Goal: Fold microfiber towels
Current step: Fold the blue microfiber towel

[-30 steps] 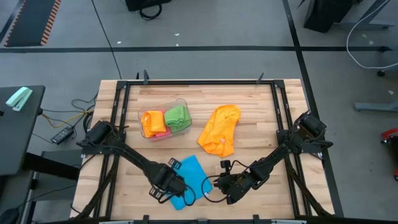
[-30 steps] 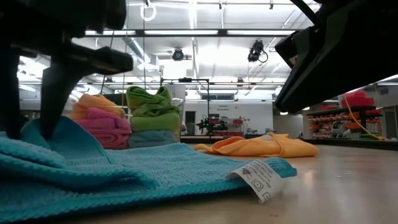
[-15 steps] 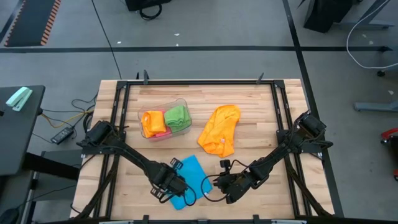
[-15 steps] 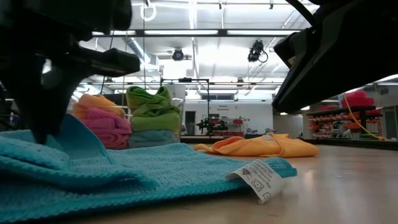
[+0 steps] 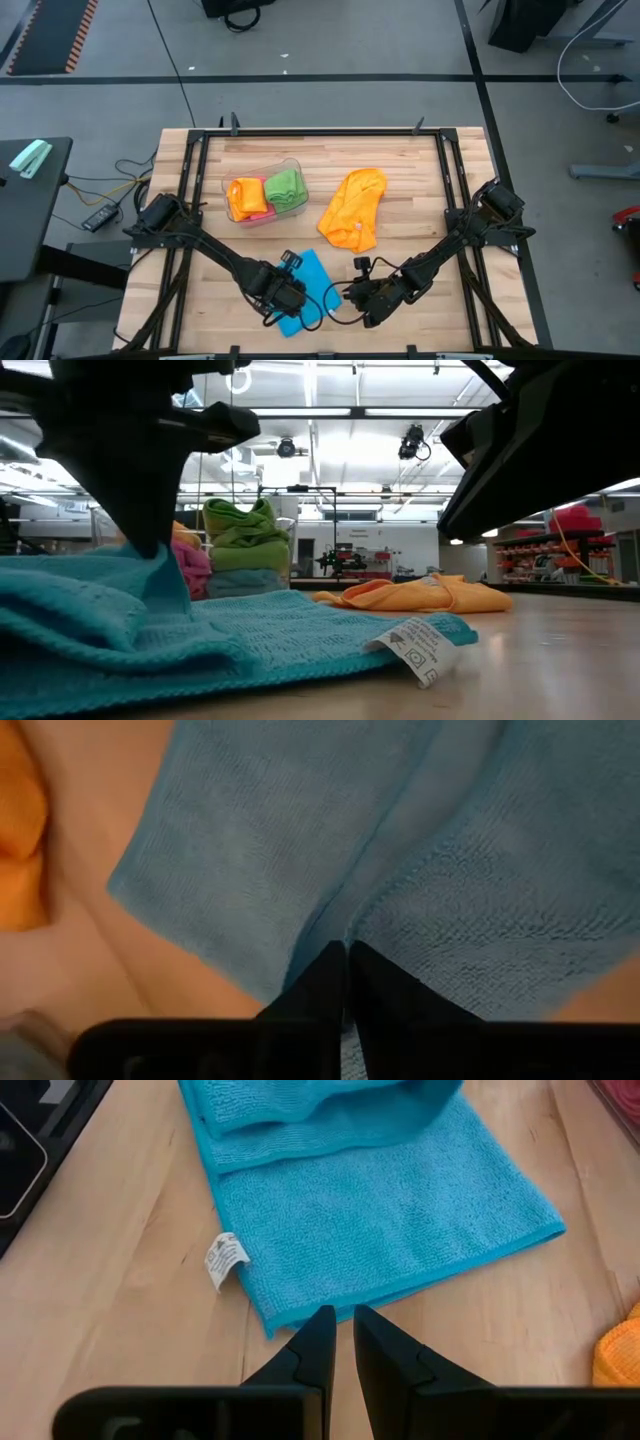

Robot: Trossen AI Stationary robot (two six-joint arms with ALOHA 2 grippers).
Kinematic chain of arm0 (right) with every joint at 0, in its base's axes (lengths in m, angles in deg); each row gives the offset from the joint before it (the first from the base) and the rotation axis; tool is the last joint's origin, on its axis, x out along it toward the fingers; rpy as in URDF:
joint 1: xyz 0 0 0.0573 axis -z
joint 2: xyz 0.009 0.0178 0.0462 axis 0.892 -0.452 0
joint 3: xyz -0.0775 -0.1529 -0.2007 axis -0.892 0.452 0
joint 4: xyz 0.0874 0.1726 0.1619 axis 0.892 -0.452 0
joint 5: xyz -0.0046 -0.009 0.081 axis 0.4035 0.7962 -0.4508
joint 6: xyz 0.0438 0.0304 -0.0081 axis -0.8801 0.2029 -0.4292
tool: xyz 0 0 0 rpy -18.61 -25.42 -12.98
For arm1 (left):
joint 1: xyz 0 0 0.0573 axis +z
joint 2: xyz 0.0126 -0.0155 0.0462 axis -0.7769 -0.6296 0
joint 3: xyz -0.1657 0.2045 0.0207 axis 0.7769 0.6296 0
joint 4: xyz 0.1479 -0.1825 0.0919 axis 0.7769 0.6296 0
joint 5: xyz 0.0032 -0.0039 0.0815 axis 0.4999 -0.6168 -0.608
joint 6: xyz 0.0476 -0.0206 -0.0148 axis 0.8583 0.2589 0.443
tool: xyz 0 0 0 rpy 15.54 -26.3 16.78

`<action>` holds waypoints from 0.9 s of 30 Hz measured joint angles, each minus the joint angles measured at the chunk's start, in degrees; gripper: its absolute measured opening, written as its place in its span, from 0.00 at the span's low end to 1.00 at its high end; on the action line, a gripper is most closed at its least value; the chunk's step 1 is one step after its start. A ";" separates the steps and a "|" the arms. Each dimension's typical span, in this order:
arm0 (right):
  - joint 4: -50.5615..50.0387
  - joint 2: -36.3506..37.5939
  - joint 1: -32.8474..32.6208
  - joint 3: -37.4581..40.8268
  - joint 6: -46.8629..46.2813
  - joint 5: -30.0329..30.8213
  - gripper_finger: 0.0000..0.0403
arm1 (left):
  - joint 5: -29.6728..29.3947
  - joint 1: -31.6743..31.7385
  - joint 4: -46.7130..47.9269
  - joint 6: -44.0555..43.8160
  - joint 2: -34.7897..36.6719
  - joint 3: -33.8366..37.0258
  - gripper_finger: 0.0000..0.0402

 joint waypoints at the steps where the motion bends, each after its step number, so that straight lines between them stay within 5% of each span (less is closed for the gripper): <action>1: 0.02 0.00 0.00 0.00 0.07 0.00 0.12 | -0.50 0.03 0.06 -0.78 0.00 0.23 0.05; 7: 0.20 0.00 0.00 0.00 0.16 0.00 0.12 | -0.72 0.52 -8.42 -1.74 -1.19 5.37 0.03; 14: 0.87 0.00 0.00 0.00 0.29 0.00 0.12 | -5.50 1.27 -10.29 -4.80 -1.55 6.16 0.17; 27: 1.04 0.02 0.00 0.00 0.66 0.00 0.12 | -4.07 0.07 -8.80 -7.01 -1.16 2.54 0.47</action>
